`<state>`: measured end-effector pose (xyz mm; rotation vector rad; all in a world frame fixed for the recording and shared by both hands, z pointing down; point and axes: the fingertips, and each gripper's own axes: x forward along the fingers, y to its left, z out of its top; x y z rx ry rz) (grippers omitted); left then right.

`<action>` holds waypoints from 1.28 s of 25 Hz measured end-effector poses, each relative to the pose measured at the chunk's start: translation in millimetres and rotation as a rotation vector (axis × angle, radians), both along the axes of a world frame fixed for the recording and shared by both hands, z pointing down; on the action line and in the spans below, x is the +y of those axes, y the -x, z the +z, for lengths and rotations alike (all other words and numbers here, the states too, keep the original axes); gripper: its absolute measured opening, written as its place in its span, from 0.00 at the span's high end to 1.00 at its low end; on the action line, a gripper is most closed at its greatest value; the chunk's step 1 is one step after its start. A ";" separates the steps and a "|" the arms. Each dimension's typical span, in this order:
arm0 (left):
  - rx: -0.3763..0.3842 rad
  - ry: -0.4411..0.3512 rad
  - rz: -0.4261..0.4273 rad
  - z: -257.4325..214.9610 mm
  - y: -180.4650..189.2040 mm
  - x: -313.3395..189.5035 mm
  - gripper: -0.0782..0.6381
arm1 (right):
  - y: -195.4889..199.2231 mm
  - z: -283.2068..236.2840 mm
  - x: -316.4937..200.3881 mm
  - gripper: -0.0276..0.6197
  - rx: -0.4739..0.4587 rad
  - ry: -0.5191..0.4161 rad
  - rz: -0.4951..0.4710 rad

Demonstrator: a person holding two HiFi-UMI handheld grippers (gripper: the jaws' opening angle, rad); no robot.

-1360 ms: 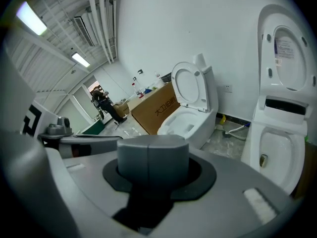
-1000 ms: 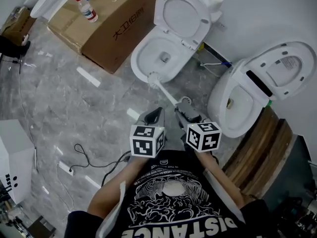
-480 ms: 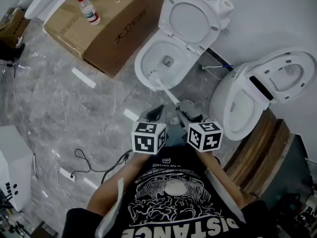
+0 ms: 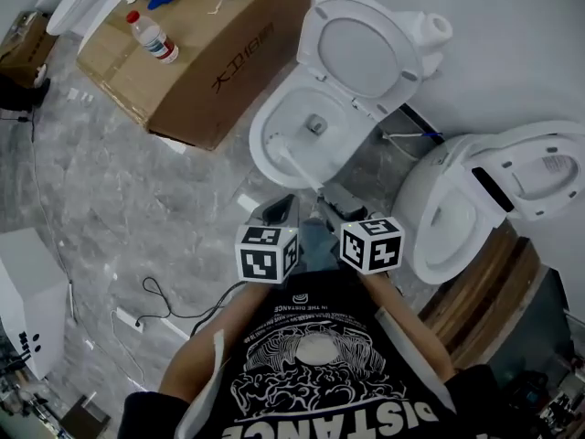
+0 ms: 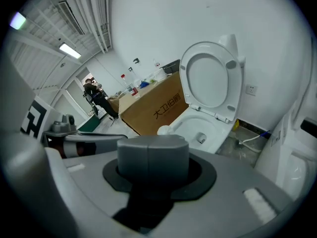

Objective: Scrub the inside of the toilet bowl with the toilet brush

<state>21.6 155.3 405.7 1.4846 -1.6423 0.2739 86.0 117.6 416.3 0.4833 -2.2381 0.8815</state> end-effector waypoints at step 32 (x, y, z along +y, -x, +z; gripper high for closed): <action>0.007 0.291 0.455 86.1 82.6 -99.0 0.90 | 90.6 171.6 -76.5 0.73 0.119 0.294 0.331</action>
